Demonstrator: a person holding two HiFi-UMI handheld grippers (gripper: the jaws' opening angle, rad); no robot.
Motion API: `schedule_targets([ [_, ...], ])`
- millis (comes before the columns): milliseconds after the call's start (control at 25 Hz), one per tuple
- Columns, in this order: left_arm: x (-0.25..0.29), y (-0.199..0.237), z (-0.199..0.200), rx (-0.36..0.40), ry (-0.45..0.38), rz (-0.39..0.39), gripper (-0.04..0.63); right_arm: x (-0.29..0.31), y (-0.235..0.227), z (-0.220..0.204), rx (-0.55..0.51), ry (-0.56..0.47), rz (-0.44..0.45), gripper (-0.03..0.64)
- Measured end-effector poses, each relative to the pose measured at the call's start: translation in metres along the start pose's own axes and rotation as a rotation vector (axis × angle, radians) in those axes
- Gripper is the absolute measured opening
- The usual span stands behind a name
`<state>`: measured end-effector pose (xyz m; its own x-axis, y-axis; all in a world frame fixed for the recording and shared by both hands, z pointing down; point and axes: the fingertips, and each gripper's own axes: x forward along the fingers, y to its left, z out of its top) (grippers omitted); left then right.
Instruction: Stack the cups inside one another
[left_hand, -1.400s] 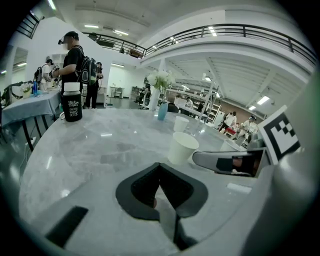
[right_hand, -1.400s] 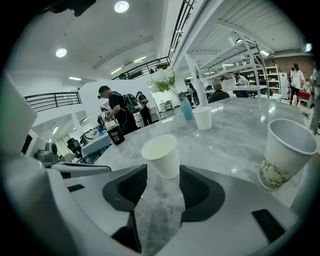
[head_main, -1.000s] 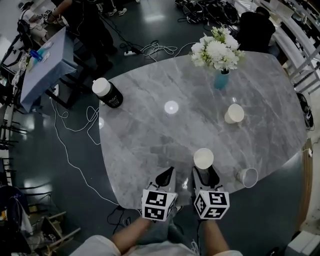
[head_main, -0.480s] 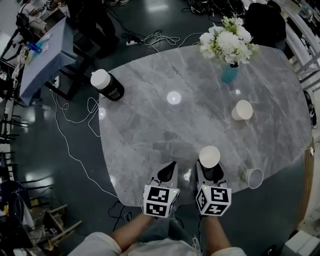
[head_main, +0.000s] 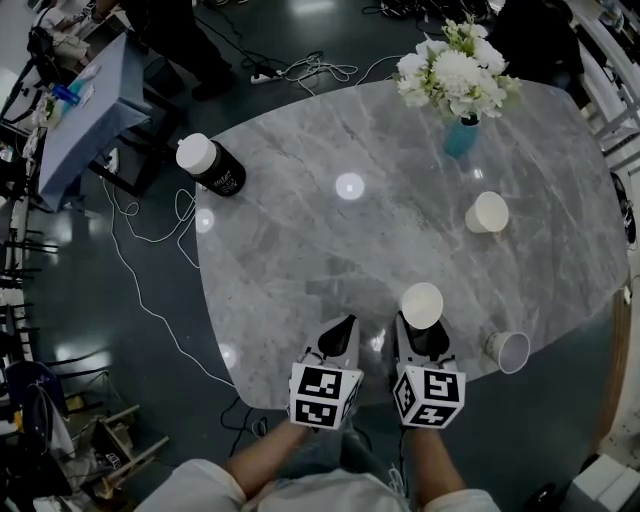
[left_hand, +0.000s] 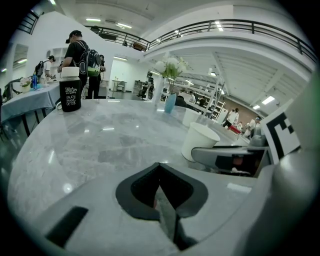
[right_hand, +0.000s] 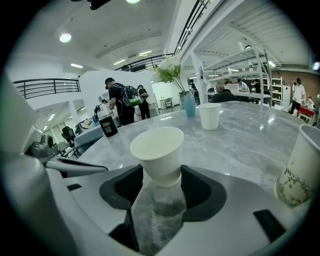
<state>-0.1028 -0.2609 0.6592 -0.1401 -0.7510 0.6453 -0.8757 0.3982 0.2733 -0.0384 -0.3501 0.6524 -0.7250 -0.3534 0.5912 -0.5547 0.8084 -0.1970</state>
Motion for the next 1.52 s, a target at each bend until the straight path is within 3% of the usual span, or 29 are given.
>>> schedule_targets([
  [600, -0.007, -0.025, 0.007, 0.029, -0.015, -0.033, -0.005, -0.029, -0.006, 0.009, 0.028, -0.039, 0.002, 0.216],
  [1000, -0.024, -0.06, 0.013, 0.089, -0.028, -0.076, -0.005, -0.07, -0.012, 0.022, 0.05, -0.082, -0.014, 0.216],
  [1520, -0.041, -0.12, 0.041, 0.172, -0.082, -0.166, -0.005, -0.129, -0.042, 0.051, 0.062, -0.162, -0.104, 0.216],
])
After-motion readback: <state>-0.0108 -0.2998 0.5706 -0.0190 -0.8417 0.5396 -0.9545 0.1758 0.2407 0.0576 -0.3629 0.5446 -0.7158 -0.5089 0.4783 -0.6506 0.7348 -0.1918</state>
